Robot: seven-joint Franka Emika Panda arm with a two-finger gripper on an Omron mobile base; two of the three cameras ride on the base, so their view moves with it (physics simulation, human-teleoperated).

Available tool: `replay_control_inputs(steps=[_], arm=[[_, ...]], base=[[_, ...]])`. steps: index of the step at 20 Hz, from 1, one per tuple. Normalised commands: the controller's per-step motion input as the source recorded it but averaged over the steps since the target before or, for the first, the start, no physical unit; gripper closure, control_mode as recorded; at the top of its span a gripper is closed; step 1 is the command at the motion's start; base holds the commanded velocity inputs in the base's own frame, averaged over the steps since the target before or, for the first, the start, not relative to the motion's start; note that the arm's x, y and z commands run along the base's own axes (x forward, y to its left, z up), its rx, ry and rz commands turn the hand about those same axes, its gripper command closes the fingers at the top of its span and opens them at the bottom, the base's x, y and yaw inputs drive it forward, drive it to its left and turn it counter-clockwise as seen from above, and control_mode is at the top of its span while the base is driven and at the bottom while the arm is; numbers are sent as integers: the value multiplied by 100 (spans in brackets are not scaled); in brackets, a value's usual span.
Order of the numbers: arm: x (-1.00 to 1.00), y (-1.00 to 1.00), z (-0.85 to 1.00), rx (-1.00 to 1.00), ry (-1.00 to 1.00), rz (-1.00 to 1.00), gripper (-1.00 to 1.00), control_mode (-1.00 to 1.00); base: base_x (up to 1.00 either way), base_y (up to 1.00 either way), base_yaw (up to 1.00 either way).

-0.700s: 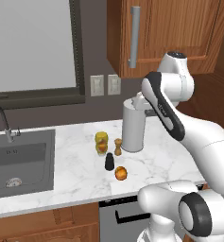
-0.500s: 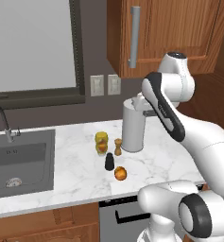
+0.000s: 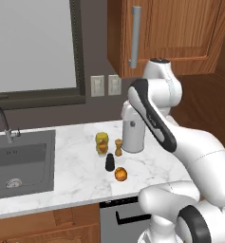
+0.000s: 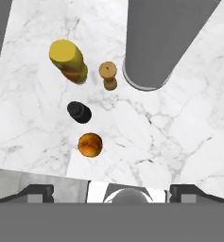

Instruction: There are various items on the counter. Only move the condiments/shakers into the cabinet.

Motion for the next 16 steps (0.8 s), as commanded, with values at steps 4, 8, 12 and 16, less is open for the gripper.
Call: replay_control_inputs(steps=[4, 8, 12, 16], arm=[[-27, 51, -19, -7, 8, -2, -100, -100], [-13, 25, -28, 0, 2, -9, -100, -100], [0, 26, -46, -8, -3, -8, -100, -100], [0, 28, -54, -21, -5, -8, -100, -100]], base=[[0, 0, 0], [0, 0, 0], [0, 0, 0], [0, 0, 0]])
